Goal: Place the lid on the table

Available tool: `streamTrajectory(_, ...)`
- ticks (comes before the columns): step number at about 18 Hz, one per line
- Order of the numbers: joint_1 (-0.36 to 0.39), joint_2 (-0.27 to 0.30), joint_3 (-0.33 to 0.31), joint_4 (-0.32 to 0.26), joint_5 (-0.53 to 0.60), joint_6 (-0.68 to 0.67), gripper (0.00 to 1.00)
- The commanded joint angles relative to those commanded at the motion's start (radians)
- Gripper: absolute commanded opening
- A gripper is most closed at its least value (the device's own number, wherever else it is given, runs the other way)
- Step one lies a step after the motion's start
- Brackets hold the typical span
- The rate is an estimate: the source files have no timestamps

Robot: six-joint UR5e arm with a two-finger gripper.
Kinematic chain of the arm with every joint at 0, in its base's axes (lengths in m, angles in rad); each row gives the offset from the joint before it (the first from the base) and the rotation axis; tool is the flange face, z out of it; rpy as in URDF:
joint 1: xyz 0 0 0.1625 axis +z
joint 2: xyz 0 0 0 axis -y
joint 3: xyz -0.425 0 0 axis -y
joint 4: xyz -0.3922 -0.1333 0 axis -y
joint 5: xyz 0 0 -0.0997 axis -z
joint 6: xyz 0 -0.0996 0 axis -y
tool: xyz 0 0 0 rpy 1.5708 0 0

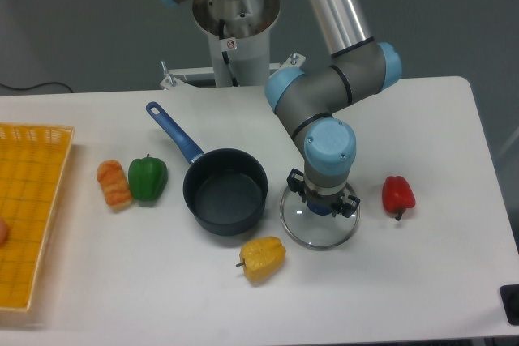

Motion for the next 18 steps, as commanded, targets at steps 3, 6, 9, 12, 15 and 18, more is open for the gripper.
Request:
streamTrajectory(3, 0.0, 0.0, -0.002, 0.0, 0.0, 0.0, 0.7)
streamTrajectory(6, 0.0, 0.0, -0.002, 0.0, 0.0, 0.0, 0.7)
streamTrajectory(9, -0.002, -0.002, -0.003, 0.0, 0.0, 0.0, 0.7)
streamTrajectory(12, -0.003, -0.008, -0.008, 0.017, 0.002, 0.0, 0.71)
streamTrajectory(15, -0.003, -0.006, -0.011, 0.021, 0.0, 0.002, 0.71)
streamTrajectory(18, -0.002, -0.006, -0.011, 0.021, 0.0, 0.0, 0.71)
